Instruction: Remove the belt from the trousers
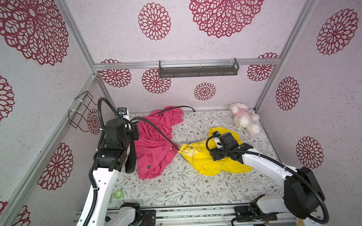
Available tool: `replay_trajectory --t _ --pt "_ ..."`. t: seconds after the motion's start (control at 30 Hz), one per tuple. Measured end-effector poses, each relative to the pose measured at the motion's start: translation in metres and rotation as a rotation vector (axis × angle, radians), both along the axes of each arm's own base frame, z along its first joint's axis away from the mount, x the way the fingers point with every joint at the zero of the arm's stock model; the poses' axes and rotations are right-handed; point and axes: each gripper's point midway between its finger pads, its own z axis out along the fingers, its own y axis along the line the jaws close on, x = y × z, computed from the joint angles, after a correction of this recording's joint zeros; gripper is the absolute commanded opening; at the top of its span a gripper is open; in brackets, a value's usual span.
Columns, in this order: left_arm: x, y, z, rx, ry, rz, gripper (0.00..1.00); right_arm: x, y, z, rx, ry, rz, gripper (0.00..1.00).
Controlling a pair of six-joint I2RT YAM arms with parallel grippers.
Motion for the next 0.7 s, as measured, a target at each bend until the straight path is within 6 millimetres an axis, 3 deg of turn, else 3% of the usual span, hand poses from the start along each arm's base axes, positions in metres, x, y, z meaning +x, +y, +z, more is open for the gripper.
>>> replay_trajectory --t 0.13,0.33,0.4,0.6,0.7 --pt "0.0 0.002 0.001 0.015 0.0 0.009 0.0 0.006 -0.005 -0.042 -0.058 0.071 -0.06 0.81" --pt "0.0 0.007 0.026 0.074 -0.023 0.018 0.0 0.017 -0.022 -0.044 -0.052 0.063 -0.17 0.8" --pt "0.0 0.007 0.037 0.088 -0.037 0.012 0.0 0.024 -0.037 -0.043 -0.048 0.061 -0.217 0.79" --pt "-0.001 0.016 0.066 0.135 -0.074 0.029 0.0 0.042 -0.11 -0.039 -0.051 0.056 -0.414 0.78" --pt "-0.007 0.036 0.085 0.158 -0.11 0.111 0.0 0.04 -0.145 -0.043 -0.079 0.074 -0.506 0.77"
